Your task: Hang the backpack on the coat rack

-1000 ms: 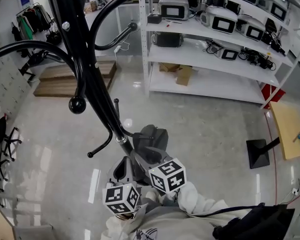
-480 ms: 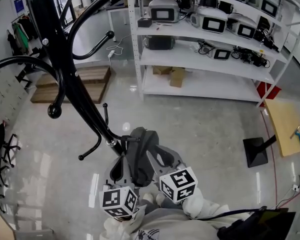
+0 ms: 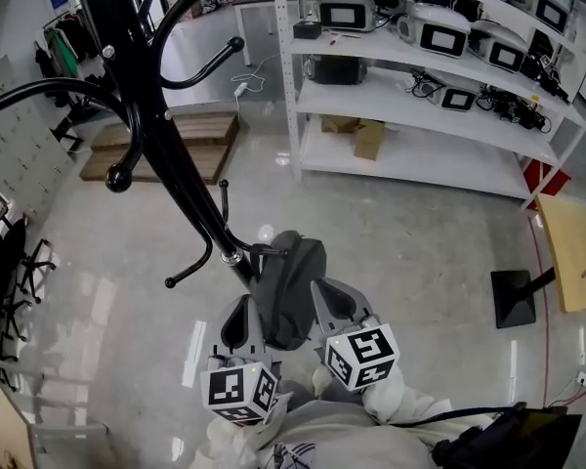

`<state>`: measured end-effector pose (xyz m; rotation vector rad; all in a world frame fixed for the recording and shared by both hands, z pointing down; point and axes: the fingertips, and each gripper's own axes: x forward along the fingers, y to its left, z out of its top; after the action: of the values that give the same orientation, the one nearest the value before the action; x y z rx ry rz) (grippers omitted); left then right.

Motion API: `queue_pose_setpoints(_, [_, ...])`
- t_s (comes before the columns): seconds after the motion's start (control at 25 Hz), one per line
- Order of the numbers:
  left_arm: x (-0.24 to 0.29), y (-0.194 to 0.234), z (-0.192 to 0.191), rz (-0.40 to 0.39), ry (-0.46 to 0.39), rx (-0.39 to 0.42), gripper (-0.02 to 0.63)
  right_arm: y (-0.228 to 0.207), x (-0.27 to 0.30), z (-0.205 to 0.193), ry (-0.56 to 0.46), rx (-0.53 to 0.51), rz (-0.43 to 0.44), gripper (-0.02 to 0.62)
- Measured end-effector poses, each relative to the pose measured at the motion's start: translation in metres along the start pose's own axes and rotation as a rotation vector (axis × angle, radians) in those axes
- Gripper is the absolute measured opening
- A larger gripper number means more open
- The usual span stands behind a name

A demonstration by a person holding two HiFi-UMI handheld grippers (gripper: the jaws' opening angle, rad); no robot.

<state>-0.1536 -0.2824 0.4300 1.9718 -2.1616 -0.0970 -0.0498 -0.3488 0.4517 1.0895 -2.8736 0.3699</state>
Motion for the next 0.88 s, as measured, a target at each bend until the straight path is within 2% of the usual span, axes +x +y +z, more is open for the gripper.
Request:
queue_pose_setpoints(0.16, [-0.005,0.001,0.010,-0.001,-0.034,0.022,0.002,0.010,-0.003,0.005,-0.020,-0.021,-0.008,0.012])
queue_pose_setpoints(0.32, [-0.011,-0.007,0.018,-0.048,-0.051,0.028,0.002,0.016,-0.013,0.004,-0.017,-0.032,-0.044,0.013])
queue_pose_setpoints(0.72, [-0.060,-0.008,0.021,-0.134,-0.076,0.035,0.002,0.037,-0.055,-0.016,-0.022,0.000,-0.187,0.014])
queue_pose_setpoints(0.88, [-0.081,-0.005,0.013,-0.151,-0.054,0.026,0.002,0.046,-0.076,-0.021,-0.037,0.007,-0.238,0.014])
